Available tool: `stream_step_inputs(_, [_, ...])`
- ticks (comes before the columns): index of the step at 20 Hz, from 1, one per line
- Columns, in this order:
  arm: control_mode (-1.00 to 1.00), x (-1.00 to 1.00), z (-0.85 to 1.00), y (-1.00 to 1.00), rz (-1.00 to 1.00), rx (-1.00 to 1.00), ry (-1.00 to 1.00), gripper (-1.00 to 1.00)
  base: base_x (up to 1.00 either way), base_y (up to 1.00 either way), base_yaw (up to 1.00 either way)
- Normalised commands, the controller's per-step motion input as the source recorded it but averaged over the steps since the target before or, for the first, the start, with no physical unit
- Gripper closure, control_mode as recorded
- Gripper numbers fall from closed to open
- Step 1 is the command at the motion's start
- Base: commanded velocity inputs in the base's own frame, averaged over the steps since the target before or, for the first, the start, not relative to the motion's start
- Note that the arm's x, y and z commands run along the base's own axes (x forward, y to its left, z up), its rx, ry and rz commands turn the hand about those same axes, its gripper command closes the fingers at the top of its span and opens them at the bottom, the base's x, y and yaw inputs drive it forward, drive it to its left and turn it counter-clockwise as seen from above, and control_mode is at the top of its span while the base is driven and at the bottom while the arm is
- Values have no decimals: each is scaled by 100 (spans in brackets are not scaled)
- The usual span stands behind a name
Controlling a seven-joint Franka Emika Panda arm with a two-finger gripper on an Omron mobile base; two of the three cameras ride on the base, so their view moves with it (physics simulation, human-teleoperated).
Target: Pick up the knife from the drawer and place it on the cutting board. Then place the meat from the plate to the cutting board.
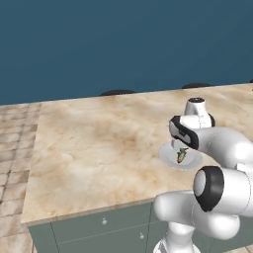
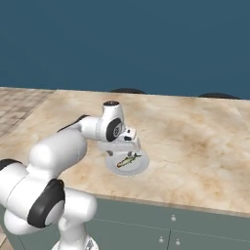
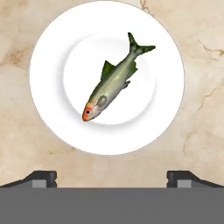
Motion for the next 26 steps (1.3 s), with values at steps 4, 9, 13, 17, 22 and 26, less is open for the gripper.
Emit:
stream_step_inputs(4, [-100, 0, -11, -9, -31, 10, -14, -100, 0, 0, 0])
stream_step_inputs(9, [-100, 4, -21, -4, -14, 9, -9, -100, 0, 0, 0])
stream_step_inputs(13, [-100, 20, -15, 0, -16, 3, -1, -100, 0, 0, 0])
stream_step_inputs(17, [-100, 22, -14, 1, -15, 0, 0, -100, 0, 0, 0])
stream_step_inputs(22, [-100, 27, -14, 1, -15, 0, 0, -100, 0, 0, 0])
stream_step_inputs(26, [-100, 27, -8, 1, -13, 0, 0, -100, 0, 0, 0])
